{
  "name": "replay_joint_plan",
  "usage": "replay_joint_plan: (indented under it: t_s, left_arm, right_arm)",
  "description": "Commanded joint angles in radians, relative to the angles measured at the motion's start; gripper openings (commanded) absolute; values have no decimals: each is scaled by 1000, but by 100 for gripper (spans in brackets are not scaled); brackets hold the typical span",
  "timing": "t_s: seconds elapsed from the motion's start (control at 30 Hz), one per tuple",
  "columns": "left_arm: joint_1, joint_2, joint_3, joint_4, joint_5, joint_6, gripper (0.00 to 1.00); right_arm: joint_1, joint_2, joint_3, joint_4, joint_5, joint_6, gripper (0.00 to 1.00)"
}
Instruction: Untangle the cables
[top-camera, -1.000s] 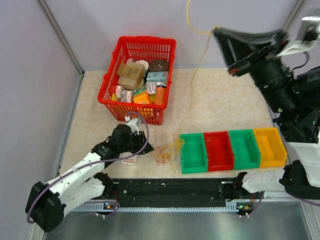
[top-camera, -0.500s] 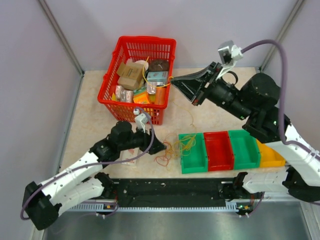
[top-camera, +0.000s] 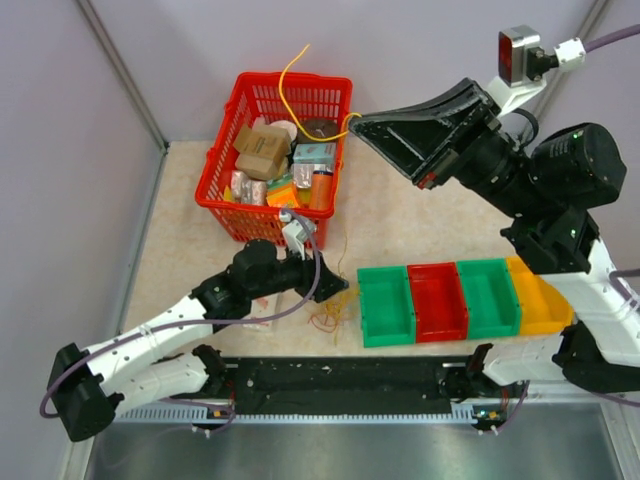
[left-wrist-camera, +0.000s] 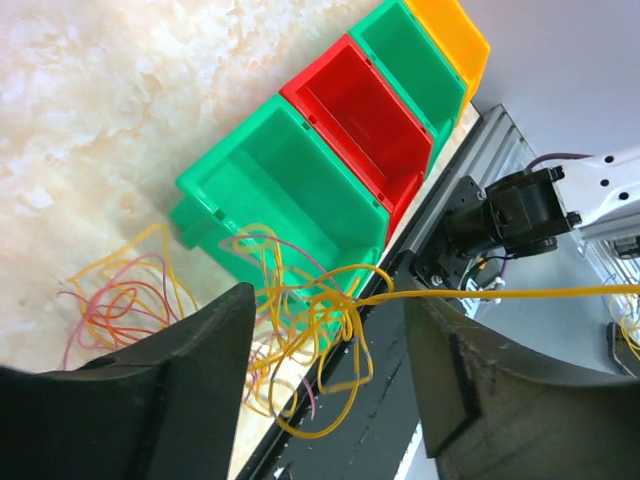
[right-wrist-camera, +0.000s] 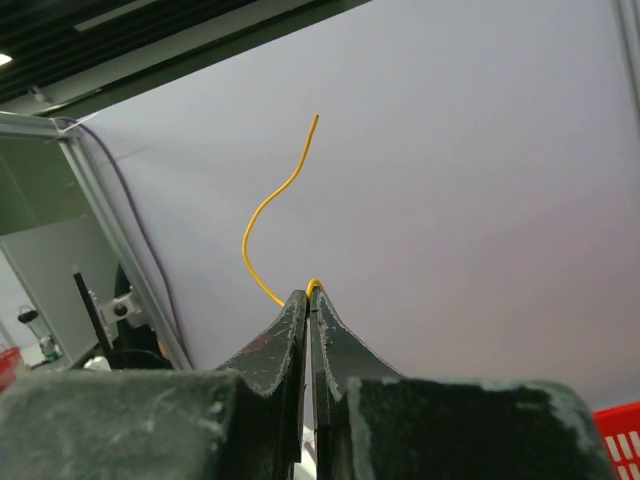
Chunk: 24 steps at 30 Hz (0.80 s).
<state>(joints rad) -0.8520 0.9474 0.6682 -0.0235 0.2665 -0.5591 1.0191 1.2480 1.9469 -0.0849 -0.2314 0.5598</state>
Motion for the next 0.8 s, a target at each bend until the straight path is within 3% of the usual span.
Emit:
replay_joint_plan:
  t_s: [0.0, 0.13, 0.17, 0.23, 0.3, 0.6, 0.77]
  left_arm:
    - [-4, -27, 24, 28, -42, 5, 60]
    - [-4, -88, -47, -21, -46, -22, 41]
    - [-4, -122, -77, -18, -39, -30, 44]
    - [-4, -177, -134, -15, -38, -50, 59]
    - [-4, -220, -177, -9, -41, -58, 68]
    - [-4, -154, -144, 54, -65, -29, 70]
    - [-4, -108, -114, 39, -118, -18, 48]
  right_arm:
    - [6, 44, 27, 105, -58, 87, 0]
    - [7, 74, 46, 123, -57, 88, 0]
    - [7, 79, 50, 122, -49, 81, 0]
    - [7, 88, 49, 122, -33, 72, 0]
    - [6, 97, 50, 131, -28, 71, 0]
    - [6, 131, 89, 169, -68, 114, 0]
    - [6, 122, 73, 174, -74, 121, 0]
